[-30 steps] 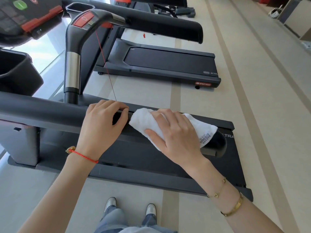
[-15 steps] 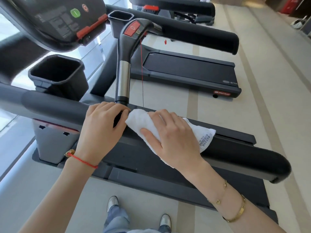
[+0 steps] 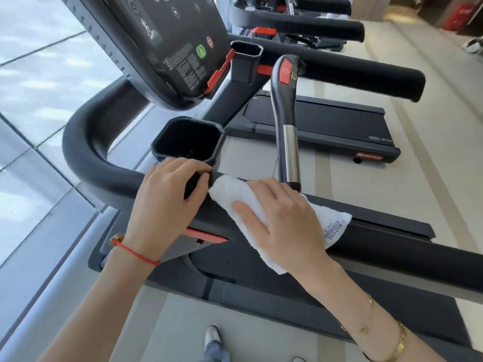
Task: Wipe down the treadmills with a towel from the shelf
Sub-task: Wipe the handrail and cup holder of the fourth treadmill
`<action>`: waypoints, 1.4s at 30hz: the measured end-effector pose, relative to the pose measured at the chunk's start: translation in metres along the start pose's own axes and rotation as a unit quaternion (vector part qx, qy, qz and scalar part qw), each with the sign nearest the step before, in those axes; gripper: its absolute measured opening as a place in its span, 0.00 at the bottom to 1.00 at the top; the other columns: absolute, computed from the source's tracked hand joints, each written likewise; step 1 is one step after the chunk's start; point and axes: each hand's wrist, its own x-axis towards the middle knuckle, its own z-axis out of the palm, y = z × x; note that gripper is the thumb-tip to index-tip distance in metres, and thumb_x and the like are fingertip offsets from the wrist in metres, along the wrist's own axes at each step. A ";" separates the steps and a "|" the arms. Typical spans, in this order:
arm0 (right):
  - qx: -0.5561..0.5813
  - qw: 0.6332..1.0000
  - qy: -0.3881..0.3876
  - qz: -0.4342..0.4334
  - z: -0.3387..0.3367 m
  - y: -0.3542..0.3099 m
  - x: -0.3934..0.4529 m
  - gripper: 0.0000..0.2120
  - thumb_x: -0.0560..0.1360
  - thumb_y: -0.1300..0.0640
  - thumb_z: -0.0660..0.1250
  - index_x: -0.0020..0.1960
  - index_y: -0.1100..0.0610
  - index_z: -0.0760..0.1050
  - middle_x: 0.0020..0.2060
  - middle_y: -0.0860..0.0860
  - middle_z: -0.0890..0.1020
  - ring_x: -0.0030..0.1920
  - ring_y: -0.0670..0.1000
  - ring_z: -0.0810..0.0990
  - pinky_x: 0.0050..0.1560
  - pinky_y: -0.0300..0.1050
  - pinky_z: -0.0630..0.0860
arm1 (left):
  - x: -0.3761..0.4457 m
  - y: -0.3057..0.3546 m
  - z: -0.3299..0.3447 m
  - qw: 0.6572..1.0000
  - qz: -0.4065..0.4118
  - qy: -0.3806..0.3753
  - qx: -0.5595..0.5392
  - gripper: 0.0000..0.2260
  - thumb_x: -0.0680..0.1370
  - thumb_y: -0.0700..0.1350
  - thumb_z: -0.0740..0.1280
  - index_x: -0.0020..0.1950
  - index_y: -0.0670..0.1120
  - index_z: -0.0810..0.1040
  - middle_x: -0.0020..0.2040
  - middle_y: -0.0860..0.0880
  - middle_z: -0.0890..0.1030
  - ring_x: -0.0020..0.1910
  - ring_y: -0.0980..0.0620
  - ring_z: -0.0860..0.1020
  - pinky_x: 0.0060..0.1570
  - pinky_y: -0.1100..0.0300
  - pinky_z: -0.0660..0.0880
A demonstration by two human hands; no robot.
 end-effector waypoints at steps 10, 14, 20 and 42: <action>0.157 0.969 0.051 0.186 0.004 -0.012 0.075 0.20 0.79 0.39 0.54 0.44 0.54 0.70 0.35 0.48 0.76 0.37 0.48 0.74 0.36 0.45 0.68 | 0.043 -0.061 -0.026 0.999 -0.045 0.022 -0.006 0.10 0.79 0.44 0.67 0.58 0.46 0.81 0.52 0.50 0.82 0.52 0.48 0.79 0.54 0.52 0.76; 0.197 0.958 0.028 0.206 0.011 0.005 0.119 0.17 0.81 0.43 0.54 0.43 0.55 0.69 0.35 0.48 0.74 0.38 0.49 0.73 0.36 0.44 0.67 | 0.061 -0.076 -0.024 0.995 -0.096 -0.002 0.003 0.13 0.79 0.46 0.66 0.62 0.45 0.80 0.57 0.48 0.82 0.56 0.46 0.79 0.57 0.49 0.75; 0.143 0.978 -0.107 0.108 0.036 0.011 0.165 0.15 0.82 0.46 0.54 0.56 0.57 0.70 0.44 0.52 0.78 0.47 0.56 0.74 0.42 0.48 0.65 | 0.082 -0.093 -0.013 0.988 -0.143 -0.060 0.016 0.16 0.79 0.50 0.65 0.66 0.47 0.78 0.59 0.50 0.81 0.56 0.47 0.79 0.57 0.48 0.76; 0.157 0.957 -0.244 0.014 0.053 0.029 0.203 0.15 0.79 0.41 0.58 0.63 0.45 0.68 0.50 0.46 0.77 0.49 0.51 0.75 0.45 0.46 0.67 | 0.085 -0.094 -0.007 0.976 -0.188 -0.100 -0.041 0.17 0.80 0.51 0.62 0.68 0.54 0.74 0.56 0.56 0.82 0.52 0.55 0.80 0.54 0.56 0.78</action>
